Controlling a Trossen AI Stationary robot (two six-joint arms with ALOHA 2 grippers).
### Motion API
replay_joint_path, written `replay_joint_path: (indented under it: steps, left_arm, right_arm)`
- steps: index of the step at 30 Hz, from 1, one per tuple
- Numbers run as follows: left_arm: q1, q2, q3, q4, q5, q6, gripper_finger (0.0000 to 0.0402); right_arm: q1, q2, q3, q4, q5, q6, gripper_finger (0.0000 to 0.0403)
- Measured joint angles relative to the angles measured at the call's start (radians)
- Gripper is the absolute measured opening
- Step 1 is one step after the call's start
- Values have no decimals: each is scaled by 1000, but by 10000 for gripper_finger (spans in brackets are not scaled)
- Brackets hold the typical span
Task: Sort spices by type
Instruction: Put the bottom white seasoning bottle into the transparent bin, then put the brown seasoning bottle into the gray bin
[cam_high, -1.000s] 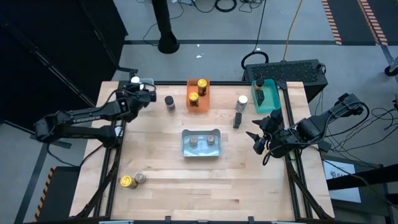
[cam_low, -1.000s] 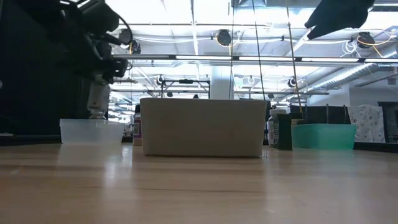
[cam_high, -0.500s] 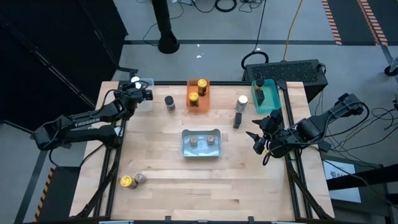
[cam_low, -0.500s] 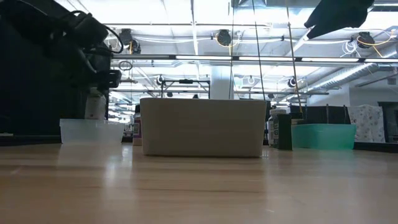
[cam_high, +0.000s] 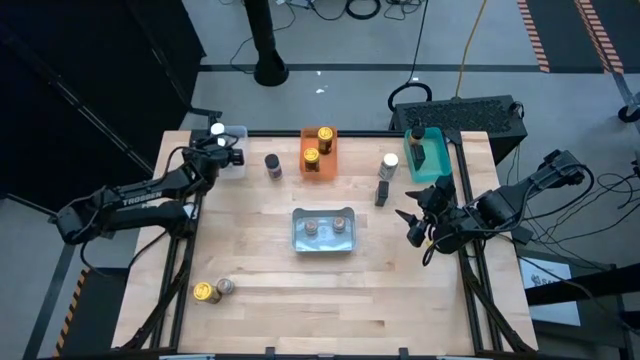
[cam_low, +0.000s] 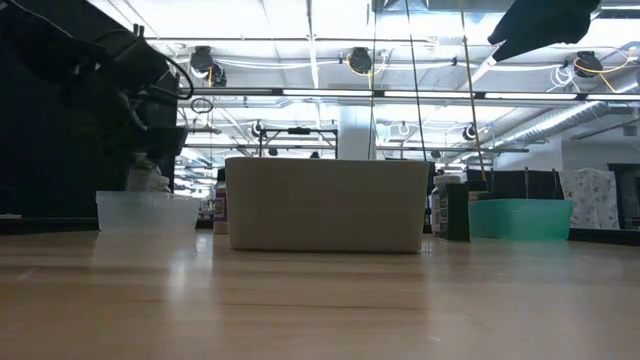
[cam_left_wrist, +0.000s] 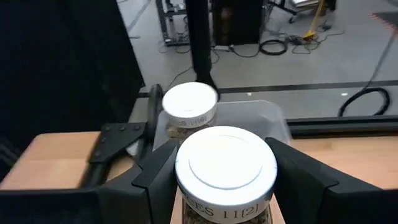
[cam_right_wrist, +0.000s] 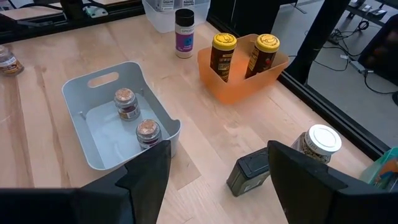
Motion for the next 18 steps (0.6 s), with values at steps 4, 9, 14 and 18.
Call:
replay_joint_path:
  steps: [4,9,14,18]
  left_arm:
    - [2,0,0,-21,-29,26,213]
    - [2,4,0,-72,-35,18,224]
    - [2,26,0,-105,-41,2,251]
    - [7,50,2,-114,-46,-34,256]
  right_arm:
    - [0,0,0,0,0,0,247]
    - [0,0,0,0,0,1,247]
    - [0,0,0,0,1,2,247]
    - [0,0,0,0,0,3,247]
